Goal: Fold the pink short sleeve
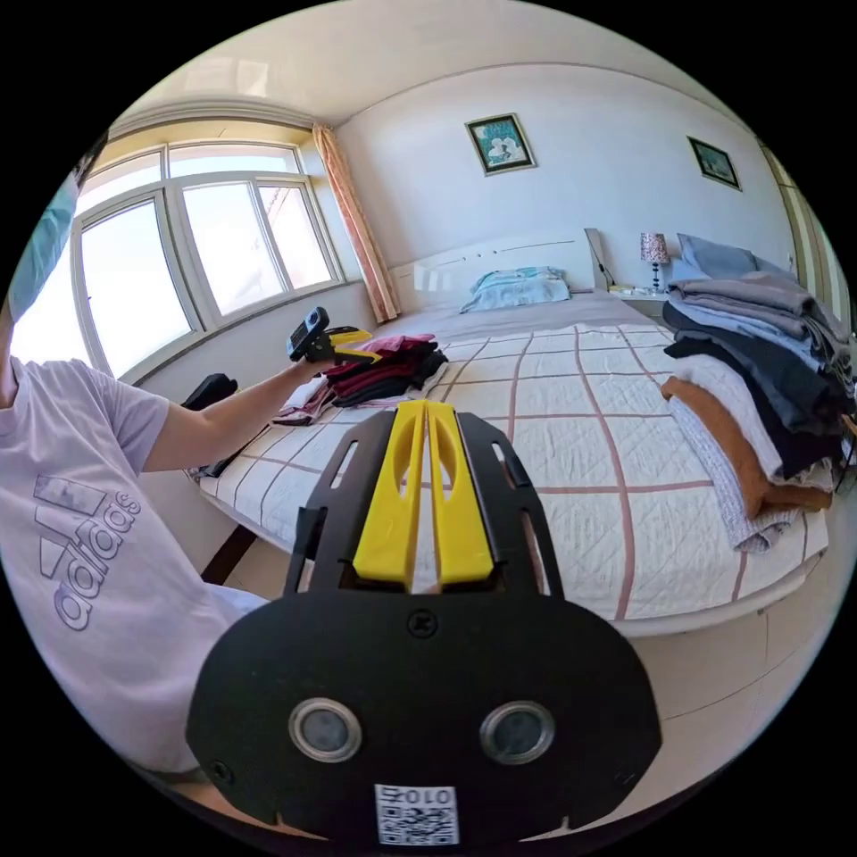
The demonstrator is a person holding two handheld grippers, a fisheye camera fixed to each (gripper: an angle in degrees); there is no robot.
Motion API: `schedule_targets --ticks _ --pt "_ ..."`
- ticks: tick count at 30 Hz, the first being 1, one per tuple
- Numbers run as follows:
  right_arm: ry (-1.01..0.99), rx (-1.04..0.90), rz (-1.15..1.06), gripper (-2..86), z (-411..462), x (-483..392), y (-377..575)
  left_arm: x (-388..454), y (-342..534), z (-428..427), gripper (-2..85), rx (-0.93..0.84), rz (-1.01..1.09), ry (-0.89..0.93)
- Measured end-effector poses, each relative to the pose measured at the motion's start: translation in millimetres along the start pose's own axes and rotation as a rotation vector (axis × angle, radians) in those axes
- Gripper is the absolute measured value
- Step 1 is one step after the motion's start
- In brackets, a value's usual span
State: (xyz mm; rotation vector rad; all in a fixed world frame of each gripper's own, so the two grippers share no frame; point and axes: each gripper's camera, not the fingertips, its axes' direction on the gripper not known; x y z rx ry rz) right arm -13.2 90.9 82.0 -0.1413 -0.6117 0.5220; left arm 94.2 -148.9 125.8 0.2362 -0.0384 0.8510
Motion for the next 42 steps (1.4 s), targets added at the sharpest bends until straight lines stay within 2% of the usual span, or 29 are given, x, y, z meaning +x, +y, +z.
schedule_targets --ticks 8,13,17,19,23,28,31,34,36,38,40,42 --pt "-0.023 -0.034 0.021 2.8 -6.0 31.3 0.8 -72.3 -1.8 14.7 9.8 0.009 -0.141 0.258" --pt "-0.07 -0.063 0.046 2.9 -2.3 53.7 3.9 -102.2 8.6 30.3 7.6 0.028 -0.228 0.31" --pt "-0.075 -0.073 0.044 2.9 -4.7 64.1 3.3 -142.8 29.1 63.5 5.4 0.012 -0.538 0.433" --pt "-0.068 -0.084 0.039 2.9 -7.6 70.5 2.7 -150.2 32.5 76.9 4.4 0.012 -0.583 0.508" --pt "-0.079 -0.089 0.054 2.9 -12.6 82.8 3.7 -149.5 20.1 72.4 2.1 0.001 -0.473 0.395" --pt "-0.092 -0.085 0.057 2.8 -21.7 95.2 -1.3 -209.7 42.3 41.2 0.7 0.151 -0.675 0.407" --pt "-0.102 -0.074 0.056 2.7 -23.1 100.3 -5.4 -215.7 28.5 -15.2 0.5 0.226 -0.49 0.372" --pt "-0.138 -0.081 0.052 2.7 -18.3 103.7 -11.8 -194.1 21.9 -84.8 0.6 0.3 -0.326 0.464" --pt "-0.151 -0.076 0.044 2.9 -15.8 103.4 -15.7 -146.8 21.9 -113.4 1.0 0.246 -0.227 0.558" --pt "-0.165 -0.069 0.04 2.9 -12.6 104.1 -18.2 -89.2 23.9 -105.5 1.5 0.159 -0.141 0.655" --pt "-0.192 -0.099 0.06 3.1 -4.2 110.1 -20.1 -30.3 33.5 -79.4 2.2 0.099 -0.082 0.855" --pt "-0.21 -0.123 0.081 3.3 1.3 115.7 -21.8 7.8 61.3 -36.1 2.5 0.111 -0.174 1.251"
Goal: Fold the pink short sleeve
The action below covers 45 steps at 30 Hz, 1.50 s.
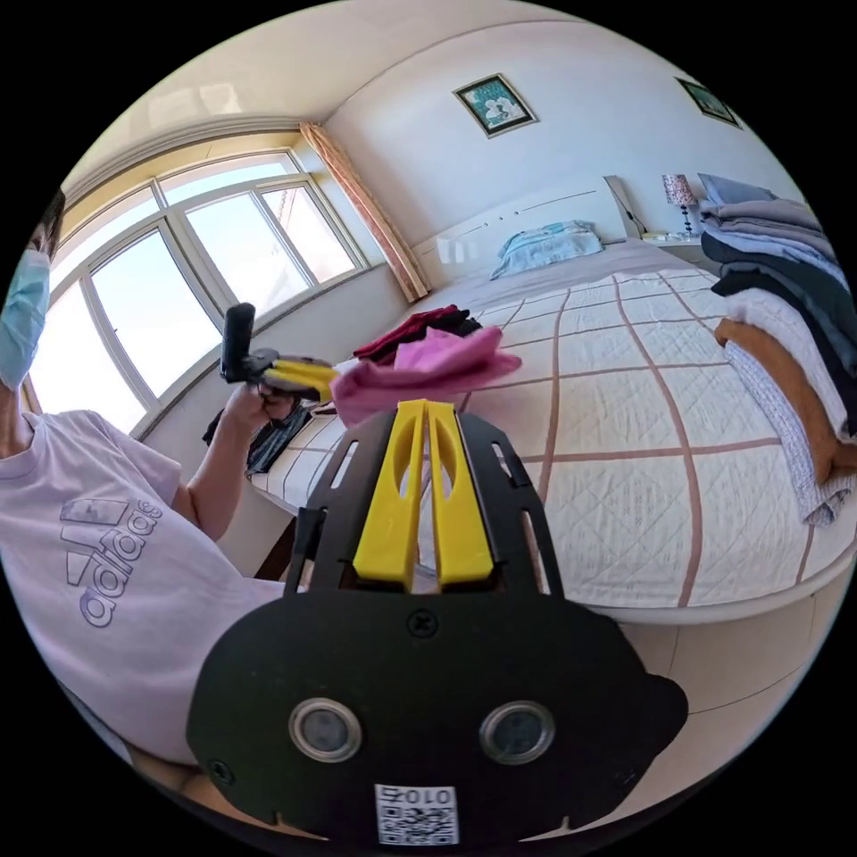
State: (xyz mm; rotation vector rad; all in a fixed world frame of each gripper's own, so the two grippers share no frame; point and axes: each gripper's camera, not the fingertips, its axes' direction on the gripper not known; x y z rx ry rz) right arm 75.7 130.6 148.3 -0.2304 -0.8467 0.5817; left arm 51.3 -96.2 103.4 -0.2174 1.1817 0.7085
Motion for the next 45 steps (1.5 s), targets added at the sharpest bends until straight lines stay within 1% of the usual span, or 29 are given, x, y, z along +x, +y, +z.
schedule_targets --ticks 2,4,6,7,9,12,14,17,18,19,21,23,24,25,26,27,28,29,31,33,35,37,39,42,45 --pt "0.0 -0.022 0.01 3.6 4.1 4.5 -3.6 -22.0 25.7 2.8 2.3 0.109 -0.098 0.128" --pt "0.041 -0.053 0.032 5.5 16.9 11.7 -11.1 -28.9 44.6 -6.2 2.1 0.161 -0.155 0.032" --pt "0.071 -0.072 0.029 7.5 35.1 18.9 -18.0 -24.7 62.0 -24.7 1.8 0.263 -0.161 -0.139" --pt "0.09 -0.104 0.036 8.8 52.6 27.2 -24.1 -23.8 65.5 -28.4 1.7 0.291 -0.159 -0.163" --pt "0.134 -0.161 0.056 10.3 80.9 43.3 -34.4 -18.1 77.7 -39.1 1.6 0.404 -0.117 -0.211" --pt "0.244 -0.223 0.128 12.2 118.5 75.0 -54.6 -15.0 90.9 -44.2 2.7 0.489 -0.108 -0.253" --pt "0.283 -0.246 0.155 12.7 135.6 91.9 -65.9 -17.9 97.6 -40.6 3.9 0.479 -0.124 -0.275" --pt "0.192 -0.328 0.175 11.5 164.3 102.3 -78.0 -28.6 108.7 -31.2 5.6 0.409 -0.181 -0.27" --pt "0.199 -0.351 0.153 10.0 174.6 96.3 -77.9 -32.1 115.3 -29.9 6.3 0.407 -0.21 -0.272" --pt "0.273 -0.368 0.127 8.1 181.6 88.4 -74.8 -33.6 118.6 -29.9 6.6 0.409 -0.221 -0.271" --pt "0.321 -0.337 0.126 5.8 179.3 79.0 -70.1 -41.4 129.2 -32.5 8.0 0.415 -0.266 -0.257" --pt "0.284 -0.3 0.127 5.2 167.4 67.6 -70.1 -49.7 135.4 -38.3 9.2 0.43 -0.306 -0.238" --pt "0.235 -0.249 0.088 5.0 154.4 52.0 -72.0 -55.8 139.3 -43.7 10.1 0.453 -0.329 -0.221" --pt "0.159 -0.194 0.001 4.8 141.0 28.9 -74.6 -59.4 140.8 -46.4 10.6 0.462 -0.337 -0.207" --pt "0.111 -0.183 -0.059 4.8 136.3 15.4 -76.0 -68.1 143.7 -51.9 11.5 0.478 -0.359 -0.172" --pt "-0.004 -0.199 -0.204 4.7 131.2 -14.7 -77.7 -77.7 147.1 -57.6 12.5 0.497 -0.393 -0.142" --pt "-0.119 -0.258 -0.362 4.6 131.6 -46.3 -75.2 -81.9 148.8 -60.6 13.0 0.508 -0.404 -0.124" --pt "-0.165 -0.295 -0.437 4.6 133.1 -61.4 -71.8 -89.5 152.4 -66.6 13.7 0.534 -0.415 -0.076" --pt "-0.254 -0.403 -0.661 4.6 141.0 -108.5 -48.1 -99.9 159.1 -73.9 14.5 0.579 -0.441 0.012" --pt "-0.286 -0.429 -0.735 4.5 147.1 -125.0 -30.5 -111.4 168.5 -75.1 15.2 0.586 -0.465 0.115" --pt "-0.331 -0.493 -0.757 4.5 158.8 -130.0 -18.2 -114.0 177.0 -74.1 15.7 0.577 -0.477 0.141" --pt "-0.27 -0.584 -0.771 4.6 177.4 -132.2 -7.2 -111.1 186.2 -75.0 16.1 0.567 -0.466 0.147" --pt "-0.247 -0.606 -0.75 4.6 183.8 -128.0 -4.8 -108.7 204.1 -77.6 16.5 0.56 -0.494 0.131" --pt "-0.299 -0.629 -0.719 4.6 188.8 -118.9 -3.2 -119.1 236.8 -77.0 17.6 0.585 -0.588 0.173" --pt "-0.323 -0.701 -0.744 4.6 201.5 -119.7 4.5 -126.0 256.9 -76.5 18.7 0.616 -0.642 0.178"
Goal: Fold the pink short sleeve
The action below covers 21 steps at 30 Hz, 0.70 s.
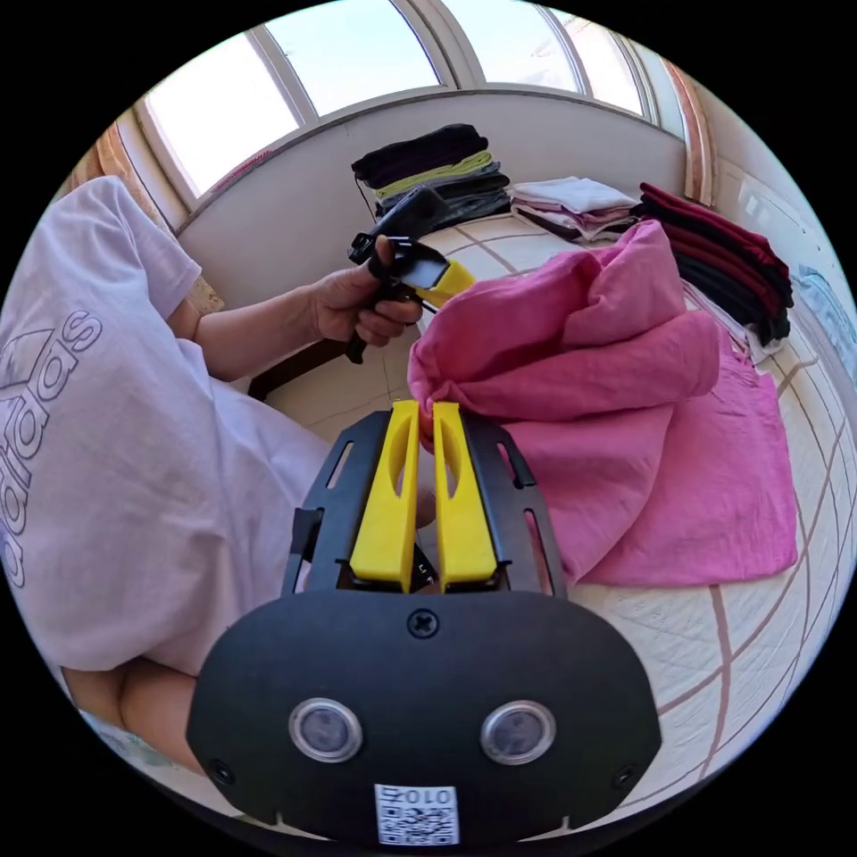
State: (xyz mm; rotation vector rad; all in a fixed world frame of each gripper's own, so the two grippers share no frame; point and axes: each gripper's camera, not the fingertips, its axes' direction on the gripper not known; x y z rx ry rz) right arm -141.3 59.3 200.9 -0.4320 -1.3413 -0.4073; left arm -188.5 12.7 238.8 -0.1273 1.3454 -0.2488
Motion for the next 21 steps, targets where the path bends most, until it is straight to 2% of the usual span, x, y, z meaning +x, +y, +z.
schedule_targets --ticks 8,11,18,21 --pt "-0.209 -0.139 -0.163 4.8 21.4 -11.4 2.5 -15.1 -11.2 -2.9 16.9 0.019 -0.023 0.009" --pt "-0.208 -0.095 -0.03 5.3 7.5 10.7 11.1 -10.7 -4.5 -7.7 11.4 0.071 0.008 0.016" --pt "-0.074 0.369 0.406 12.0 -66.5 71.5 61.1 2.5 14.8 -18.7 8.4 0.115 0.034 0.056" --pt "-0.041 0.398 0.538 15.0 -62.4 90.1 67.2 19.2 16.2 -16.4 8.2 0.061 0.1 0.062"
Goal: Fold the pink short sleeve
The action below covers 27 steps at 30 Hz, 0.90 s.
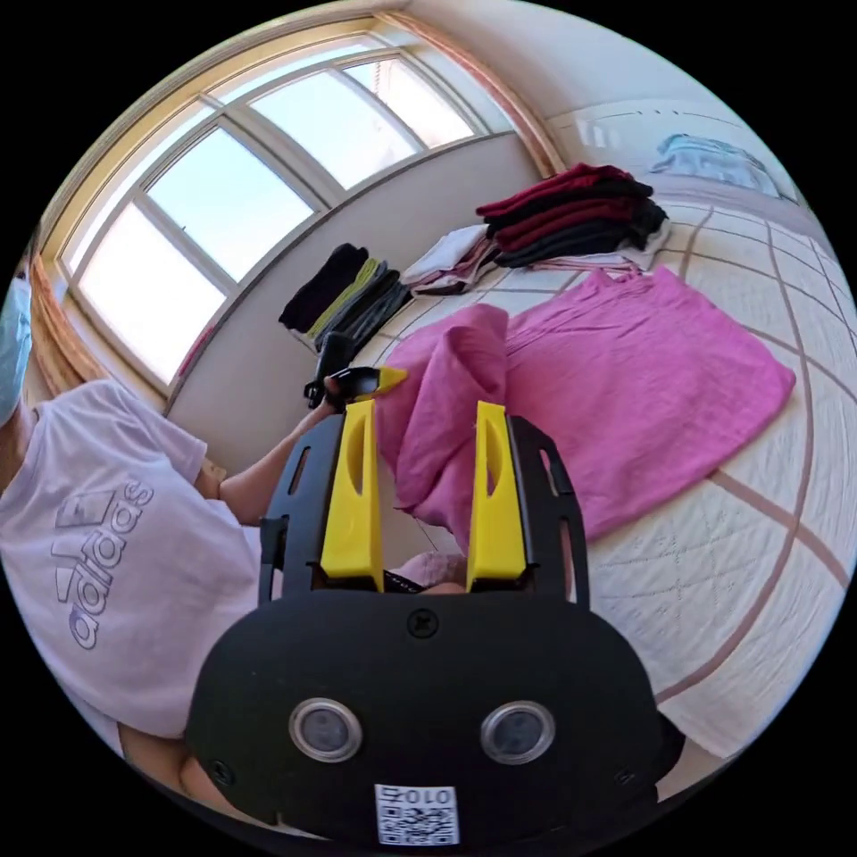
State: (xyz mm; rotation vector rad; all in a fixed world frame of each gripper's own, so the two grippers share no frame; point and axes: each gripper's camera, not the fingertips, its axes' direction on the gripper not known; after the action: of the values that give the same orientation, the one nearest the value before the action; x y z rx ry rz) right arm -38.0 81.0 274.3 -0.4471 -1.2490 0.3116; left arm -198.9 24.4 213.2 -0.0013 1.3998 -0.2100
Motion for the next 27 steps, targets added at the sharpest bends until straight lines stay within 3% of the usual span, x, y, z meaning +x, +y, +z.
schedule_targets --ticks 3,6,7,11,16,20,23,25,27 --pt "-0.072 -0.036 0.019 15.1 27.4 4.7 -4.6 19.6 -2.6 10.6 8.1 -0.06 0.065 0.038" --pt "-0.244 -0.004 0.02 8.7 28.3 11.2 -2.9 31.1 -10.3 3.6 7.9 -0.053 0.087 -0.006" --pt "-0.22 0.025 0.049 5.3 17.9 16.8 -0.9 31.5 -14.6 -1.1 7.8 -0.043 0.093 0.016" --pt "-0.061 0.151 0.109 4.3 -47.6 29.2 8.4 43.7 -65.5 -51.5 7.6 0.107 0.124 0.049" --pt "0.252 0.549 0.083 4.1 -181.2 -11.3 57.7 115.1 -124.3 -83.3 7.6 0.195 0.335 -0.044" --pt "0.501 0.704 0.145 4.1 -208.5 -31.8 106.7 158.0 -120.8 -90.5 7.6 0.358 0.454 -0.042" --pt "0.579 0.532 0.187 4.0 -186.5 -19.6 120.7 177.8 -110.5 -93.7 7.7 0.432 0.517 -0.066" --pt "0.543 0.214 0.19 3.9 -144.7 -1.1 109.7 175.9 -120.6 -86.6 7.6 0.372 0.48 -0.045" --pt "0.599 0.182 0.17 3.6 -124.1 -5.1 109.4 173.6 -140.5 -72.0 7.6 0.278 0.436 -0.078"
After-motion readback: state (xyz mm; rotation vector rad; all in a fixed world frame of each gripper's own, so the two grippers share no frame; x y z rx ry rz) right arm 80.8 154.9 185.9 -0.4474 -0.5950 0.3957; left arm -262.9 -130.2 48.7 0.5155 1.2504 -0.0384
